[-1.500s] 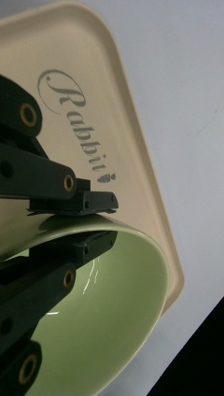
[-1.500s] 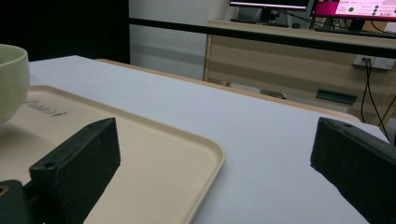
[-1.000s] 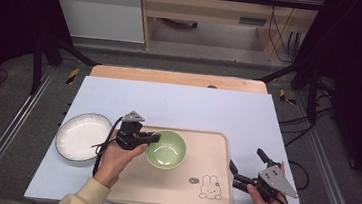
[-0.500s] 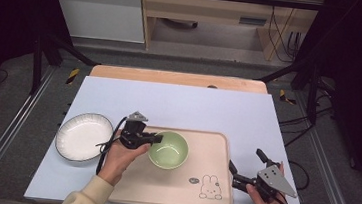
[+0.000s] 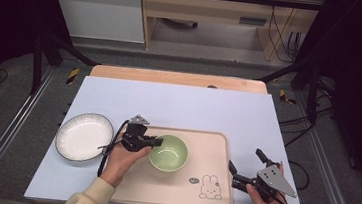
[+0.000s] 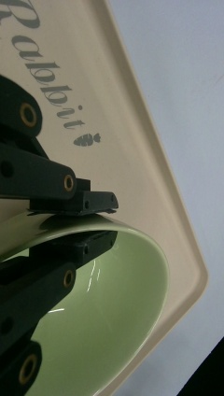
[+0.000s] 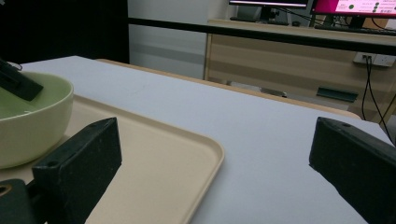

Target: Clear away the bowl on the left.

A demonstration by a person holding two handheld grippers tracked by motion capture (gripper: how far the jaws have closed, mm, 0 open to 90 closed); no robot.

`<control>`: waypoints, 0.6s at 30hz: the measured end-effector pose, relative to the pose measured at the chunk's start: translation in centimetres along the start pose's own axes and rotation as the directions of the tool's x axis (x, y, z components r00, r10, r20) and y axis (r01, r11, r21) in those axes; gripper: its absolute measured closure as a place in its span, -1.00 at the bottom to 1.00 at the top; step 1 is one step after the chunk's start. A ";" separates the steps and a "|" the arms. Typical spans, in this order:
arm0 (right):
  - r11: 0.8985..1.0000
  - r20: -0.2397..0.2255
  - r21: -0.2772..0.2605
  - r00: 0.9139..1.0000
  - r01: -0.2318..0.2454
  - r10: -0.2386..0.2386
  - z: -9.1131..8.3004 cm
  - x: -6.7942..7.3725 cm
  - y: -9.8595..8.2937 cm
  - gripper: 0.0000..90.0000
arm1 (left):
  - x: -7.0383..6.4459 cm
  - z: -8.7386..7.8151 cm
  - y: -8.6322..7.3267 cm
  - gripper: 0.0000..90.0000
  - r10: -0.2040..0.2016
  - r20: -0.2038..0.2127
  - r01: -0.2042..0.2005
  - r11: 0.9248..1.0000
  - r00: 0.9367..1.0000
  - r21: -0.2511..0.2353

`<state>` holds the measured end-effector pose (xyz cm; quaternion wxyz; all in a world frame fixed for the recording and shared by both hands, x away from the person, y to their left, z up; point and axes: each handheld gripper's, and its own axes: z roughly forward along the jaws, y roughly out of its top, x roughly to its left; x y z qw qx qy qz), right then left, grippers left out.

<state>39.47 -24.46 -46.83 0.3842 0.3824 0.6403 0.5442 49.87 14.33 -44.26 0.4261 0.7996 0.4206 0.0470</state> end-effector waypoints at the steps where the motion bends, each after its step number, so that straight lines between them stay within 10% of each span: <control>1: 1.000 -0.001 0.000 1.000 0.001 -0.001 0.0 0.0 0.0 -0.95 | 0.0 0.0 0.0 0.81 -0.002 -0.001 0.002 1.000 1.000 0.001; 18: 1.000 -0.004 0.000 1.000 0.003 -0.003 0.0 0.0 0.0 -0.95 | 0.0 0.4 -0.2 0.81 -0.004 0.001 0.004 1.000 1.000 0.002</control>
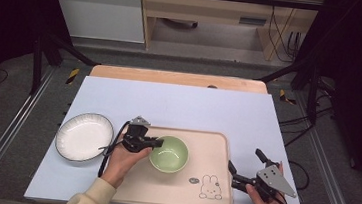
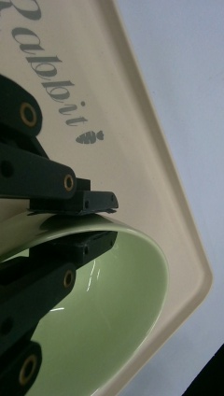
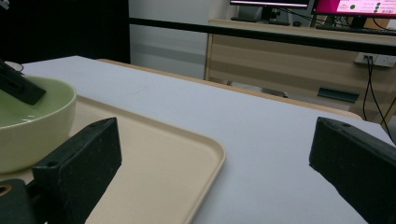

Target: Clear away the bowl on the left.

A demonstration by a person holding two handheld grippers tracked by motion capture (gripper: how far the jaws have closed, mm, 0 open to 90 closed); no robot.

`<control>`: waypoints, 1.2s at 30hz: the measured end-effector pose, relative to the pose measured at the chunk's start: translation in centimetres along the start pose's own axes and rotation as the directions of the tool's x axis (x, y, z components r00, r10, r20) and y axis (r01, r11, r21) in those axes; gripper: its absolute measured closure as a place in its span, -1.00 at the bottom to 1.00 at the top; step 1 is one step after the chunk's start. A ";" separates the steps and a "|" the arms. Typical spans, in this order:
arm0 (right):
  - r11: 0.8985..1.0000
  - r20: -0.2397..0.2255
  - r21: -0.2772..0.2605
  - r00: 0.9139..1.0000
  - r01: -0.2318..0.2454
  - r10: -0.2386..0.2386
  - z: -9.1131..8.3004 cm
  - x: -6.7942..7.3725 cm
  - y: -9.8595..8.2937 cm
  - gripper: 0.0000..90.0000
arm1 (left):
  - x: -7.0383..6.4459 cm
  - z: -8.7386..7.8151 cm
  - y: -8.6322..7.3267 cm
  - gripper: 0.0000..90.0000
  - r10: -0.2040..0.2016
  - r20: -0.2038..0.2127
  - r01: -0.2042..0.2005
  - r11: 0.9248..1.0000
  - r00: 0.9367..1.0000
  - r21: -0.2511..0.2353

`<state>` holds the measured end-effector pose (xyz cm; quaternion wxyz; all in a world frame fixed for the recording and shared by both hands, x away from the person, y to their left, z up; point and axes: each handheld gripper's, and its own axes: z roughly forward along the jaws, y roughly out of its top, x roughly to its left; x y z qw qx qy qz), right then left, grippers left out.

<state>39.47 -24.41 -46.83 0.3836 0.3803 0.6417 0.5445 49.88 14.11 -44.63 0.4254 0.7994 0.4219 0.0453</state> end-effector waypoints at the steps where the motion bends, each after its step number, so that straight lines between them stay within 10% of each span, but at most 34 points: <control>1: 1.000 0.001 0.003 1.000 0.001 -0.001 0.0 0.0 0.0 -0.95 | 0.0 0.0 0.0 0.81 -0.001 0.001 0.001 1.000 1.000 0.000; 25: 1.000 -0.007 0.005 1.000 0.000 0.000 0.2 0.2 -0.1 -0.95 | -0.2 0.0 -0.5 0.83 0.062 -0.029 -0.061 0.998 0.998 0.015; 36: 1.000 -0.011 0.016 1.000 0.003 -0.003 0.3 0.3 -0.2 -0.95 | -1.1 -0.6 -0.4 0.12 0.094 -0.094 -0.099 0.994 0.991 -0.050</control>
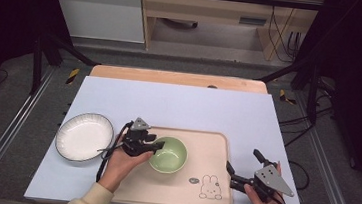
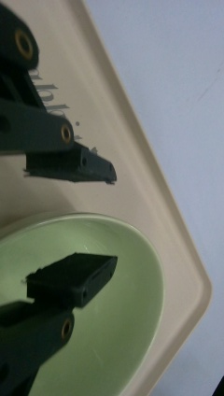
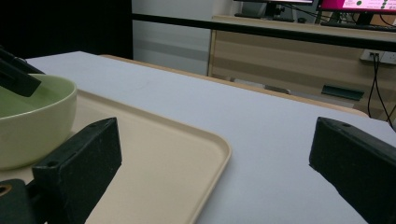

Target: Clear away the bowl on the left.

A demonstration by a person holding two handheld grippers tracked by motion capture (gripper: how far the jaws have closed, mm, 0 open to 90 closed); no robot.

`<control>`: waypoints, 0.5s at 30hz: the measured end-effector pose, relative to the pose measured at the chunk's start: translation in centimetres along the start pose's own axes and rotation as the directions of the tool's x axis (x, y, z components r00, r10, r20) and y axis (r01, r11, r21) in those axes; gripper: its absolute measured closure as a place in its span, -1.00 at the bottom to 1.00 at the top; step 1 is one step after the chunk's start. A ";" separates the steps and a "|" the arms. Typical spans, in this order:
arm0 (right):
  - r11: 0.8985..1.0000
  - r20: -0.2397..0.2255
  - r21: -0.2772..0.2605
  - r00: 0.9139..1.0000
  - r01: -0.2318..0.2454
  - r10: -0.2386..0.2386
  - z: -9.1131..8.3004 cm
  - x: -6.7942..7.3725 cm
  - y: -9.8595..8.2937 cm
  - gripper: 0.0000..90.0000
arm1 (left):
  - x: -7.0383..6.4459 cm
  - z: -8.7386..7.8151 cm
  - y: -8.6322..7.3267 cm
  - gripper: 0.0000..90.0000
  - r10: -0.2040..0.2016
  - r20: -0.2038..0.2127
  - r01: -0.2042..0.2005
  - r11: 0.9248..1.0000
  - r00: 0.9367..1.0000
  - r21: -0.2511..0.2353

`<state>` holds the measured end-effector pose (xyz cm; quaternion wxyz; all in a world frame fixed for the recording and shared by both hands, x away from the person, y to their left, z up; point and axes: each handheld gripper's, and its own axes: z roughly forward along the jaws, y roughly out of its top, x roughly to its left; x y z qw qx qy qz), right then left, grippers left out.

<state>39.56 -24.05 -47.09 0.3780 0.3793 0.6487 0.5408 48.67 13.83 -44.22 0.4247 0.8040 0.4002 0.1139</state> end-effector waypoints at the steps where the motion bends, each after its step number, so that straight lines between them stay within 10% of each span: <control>1: 1.000 0.000 0.000 1.000 0.000 0.000 0.0 0.0 0.0 -0.95 | 0.0 0.0 0.0 0.01 0.000 0.000 0.000 1.000 1.000 0.000; 8: 1.000 0.006 -0.009 1.000 -0.020 0.020 -0.3 0.1 0.1 -0.95 | -1.0 -2.0 0.1 -0.54 0.075 -0.011 -0.076 0.987 0.997 -0.141; 15: 1.000 0.016 -0.015 1.000 -0.026 0.027 -0.6 0.2 0.2 -0.95 | -1.5 -3.6 -0.5 -0.75 0.099 0.065 -0.082 0.971 0.993 -0.224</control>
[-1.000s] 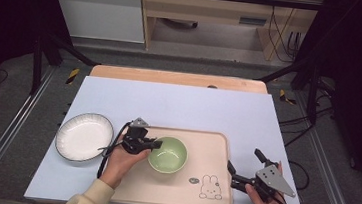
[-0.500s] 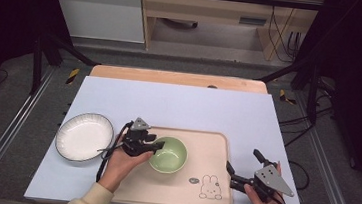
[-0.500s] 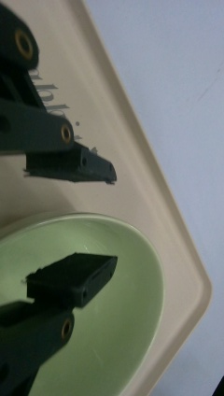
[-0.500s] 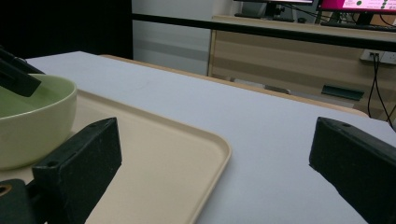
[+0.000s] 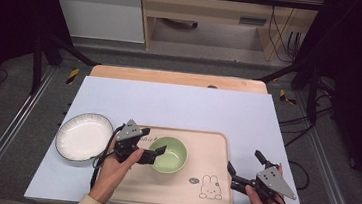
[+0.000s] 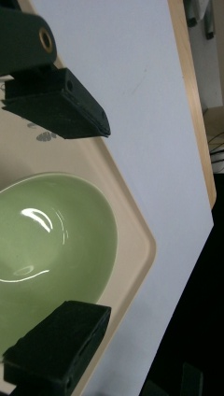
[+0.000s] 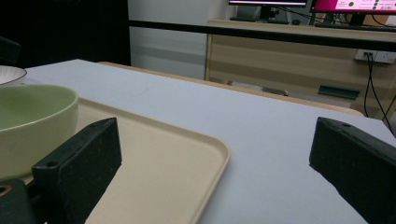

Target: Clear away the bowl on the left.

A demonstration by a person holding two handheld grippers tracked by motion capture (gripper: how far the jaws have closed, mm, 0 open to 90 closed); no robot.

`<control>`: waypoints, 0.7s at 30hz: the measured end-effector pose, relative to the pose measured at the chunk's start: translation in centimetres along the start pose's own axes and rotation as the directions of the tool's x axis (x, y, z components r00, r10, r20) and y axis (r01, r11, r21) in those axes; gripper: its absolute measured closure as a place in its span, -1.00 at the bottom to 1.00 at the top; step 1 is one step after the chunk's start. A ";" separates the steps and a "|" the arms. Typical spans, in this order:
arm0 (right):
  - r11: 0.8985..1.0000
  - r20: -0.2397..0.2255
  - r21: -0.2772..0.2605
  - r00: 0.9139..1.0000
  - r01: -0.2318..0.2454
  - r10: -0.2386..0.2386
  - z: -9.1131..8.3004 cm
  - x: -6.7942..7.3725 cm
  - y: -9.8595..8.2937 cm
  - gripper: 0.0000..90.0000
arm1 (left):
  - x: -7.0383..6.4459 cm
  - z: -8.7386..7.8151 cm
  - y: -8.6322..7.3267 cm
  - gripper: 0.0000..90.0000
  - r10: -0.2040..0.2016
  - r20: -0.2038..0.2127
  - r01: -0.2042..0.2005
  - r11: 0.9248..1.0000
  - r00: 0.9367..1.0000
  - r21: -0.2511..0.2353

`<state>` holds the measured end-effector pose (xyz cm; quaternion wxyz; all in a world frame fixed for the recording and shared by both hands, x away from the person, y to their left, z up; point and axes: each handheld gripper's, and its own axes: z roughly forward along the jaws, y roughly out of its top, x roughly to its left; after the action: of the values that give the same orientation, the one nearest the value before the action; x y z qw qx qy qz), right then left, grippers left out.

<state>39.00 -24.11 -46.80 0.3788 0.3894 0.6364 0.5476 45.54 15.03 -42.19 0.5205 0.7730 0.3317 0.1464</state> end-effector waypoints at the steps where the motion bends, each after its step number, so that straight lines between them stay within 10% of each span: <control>1: 1.000 0.001 -0.003 1.000 -0.001 0.001 0.1 -0.1 0.0 -0.95 | -0.1 -0.2 0.0 -0.77 0.006 0.013 -0.006 1.000 1.000 -0.004; 21: 1.000 -0.003 -0.011 1.000 0.000 0.000 0.1 -0.1 0.1 -0.95 | -1.8 -3.1 0.6 -0.90 0.033 0.086 -0.024 0.994 0.996 -0.111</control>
<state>39.16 -24.10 -46.74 0.3803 0.3865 0.6338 0.5517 42.64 15.87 -40.14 0.5742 0.7536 0.2889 0.1377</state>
